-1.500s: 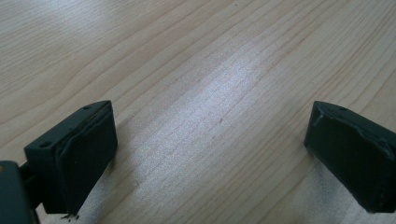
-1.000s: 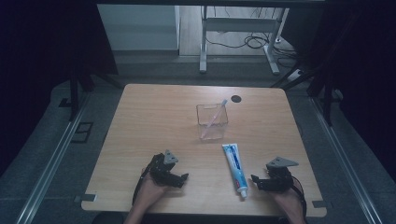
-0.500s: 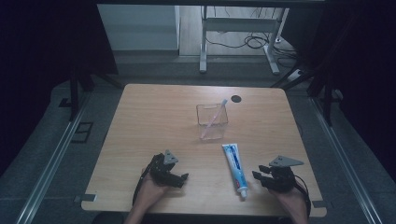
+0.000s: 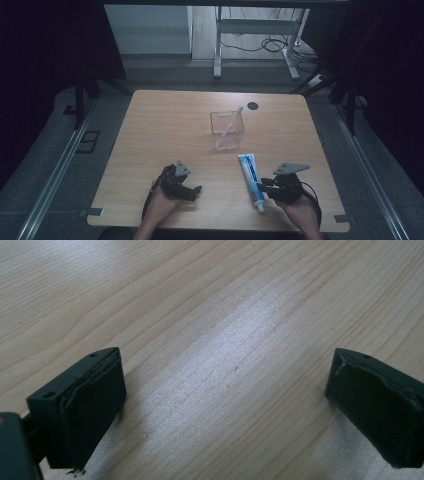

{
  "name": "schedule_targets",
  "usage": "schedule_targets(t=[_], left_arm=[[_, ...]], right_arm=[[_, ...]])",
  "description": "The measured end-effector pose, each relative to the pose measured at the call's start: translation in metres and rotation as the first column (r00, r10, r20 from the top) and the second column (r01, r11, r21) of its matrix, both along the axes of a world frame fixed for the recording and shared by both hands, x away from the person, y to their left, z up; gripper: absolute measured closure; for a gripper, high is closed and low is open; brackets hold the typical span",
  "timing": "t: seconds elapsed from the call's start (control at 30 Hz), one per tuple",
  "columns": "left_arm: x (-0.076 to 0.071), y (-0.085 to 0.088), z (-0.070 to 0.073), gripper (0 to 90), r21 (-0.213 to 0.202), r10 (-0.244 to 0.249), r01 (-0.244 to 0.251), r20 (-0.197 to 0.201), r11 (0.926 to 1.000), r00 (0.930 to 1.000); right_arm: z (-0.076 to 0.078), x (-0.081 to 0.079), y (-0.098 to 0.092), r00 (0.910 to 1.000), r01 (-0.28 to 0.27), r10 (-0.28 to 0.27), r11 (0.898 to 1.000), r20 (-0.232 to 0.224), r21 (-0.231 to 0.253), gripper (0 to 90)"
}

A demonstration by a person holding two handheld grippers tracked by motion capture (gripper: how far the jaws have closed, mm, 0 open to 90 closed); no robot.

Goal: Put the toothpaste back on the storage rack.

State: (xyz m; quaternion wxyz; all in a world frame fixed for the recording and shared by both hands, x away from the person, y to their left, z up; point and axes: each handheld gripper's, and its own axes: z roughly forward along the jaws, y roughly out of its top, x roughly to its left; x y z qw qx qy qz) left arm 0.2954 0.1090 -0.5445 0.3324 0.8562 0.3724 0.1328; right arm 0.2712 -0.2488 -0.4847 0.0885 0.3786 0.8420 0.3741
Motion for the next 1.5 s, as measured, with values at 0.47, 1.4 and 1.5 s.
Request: schedule_targets(t=[0.47, 1.4, 1.5], left_arm=[[0.000, 0.000, 0.000, 3.5, -0.001, -0.001, 0.001, 0.001, 1.0000, 1.0000], [-0.001, 0.000, 0.000, 4.6, -0.004, -0.002, 0.002, 0.003, 1.0000, 1.0000], [-0.001, 0.000, 0.000, 4.7, -0.005, -0.001, 0.001, 0.003, 1.0000, 1.0000]], right_arm=[[-0.016, 0.000, 0.034, 0.9910, -0.108, 0.104, 0.993, -0.085, -0.052, 84.7], [-0.021, 0.007, 0.009, 0.9949, -0.048, 0.037, 0.992, -0.094, -0.118, 85.4], [-0.020, 0.007, 0.006, 0.9942, -0.052, 0.041, 0.993, -0.099, -0.107, 83.1]])
